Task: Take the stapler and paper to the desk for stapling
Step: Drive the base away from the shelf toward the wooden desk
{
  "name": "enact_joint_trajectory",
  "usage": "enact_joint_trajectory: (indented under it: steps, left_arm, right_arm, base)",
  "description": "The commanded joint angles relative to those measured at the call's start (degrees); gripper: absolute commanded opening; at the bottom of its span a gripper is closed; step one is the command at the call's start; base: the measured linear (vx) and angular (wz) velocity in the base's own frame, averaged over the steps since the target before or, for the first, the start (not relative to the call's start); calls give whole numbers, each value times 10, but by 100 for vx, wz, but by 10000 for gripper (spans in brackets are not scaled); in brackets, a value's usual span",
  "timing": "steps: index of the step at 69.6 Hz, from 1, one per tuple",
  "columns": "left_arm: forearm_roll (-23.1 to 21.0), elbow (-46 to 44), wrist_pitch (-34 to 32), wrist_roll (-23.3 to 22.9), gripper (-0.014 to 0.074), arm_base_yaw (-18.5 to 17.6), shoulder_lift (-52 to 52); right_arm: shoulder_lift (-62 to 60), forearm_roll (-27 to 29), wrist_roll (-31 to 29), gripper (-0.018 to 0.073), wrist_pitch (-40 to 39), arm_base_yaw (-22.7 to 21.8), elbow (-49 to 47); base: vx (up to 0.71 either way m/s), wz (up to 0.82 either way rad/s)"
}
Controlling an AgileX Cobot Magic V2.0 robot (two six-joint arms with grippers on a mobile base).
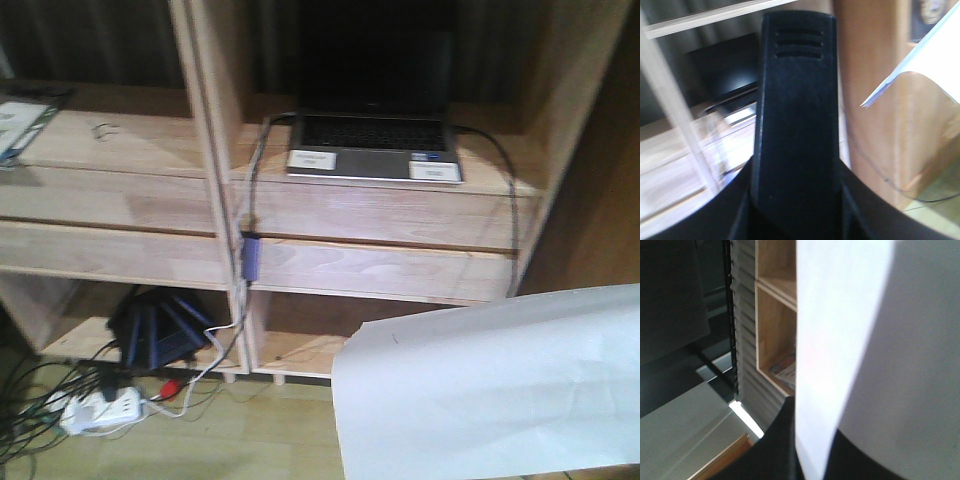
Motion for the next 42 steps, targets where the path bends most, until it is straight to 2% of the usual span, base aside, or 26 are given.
enact_joint_trajectory:
  steps: [1,42]
  left_arm:
    - [-12,-17,-67,0,-7,-2,10]
    - [-12,-17,-67,0,-7,-2,10]
  right_arm:
    - [6,7,-3,-2,-30,-3,-17]
    - [6,7,-3,-2,-30,-3,-17]
  base:
    - [-5,54]
    - [-3,59]
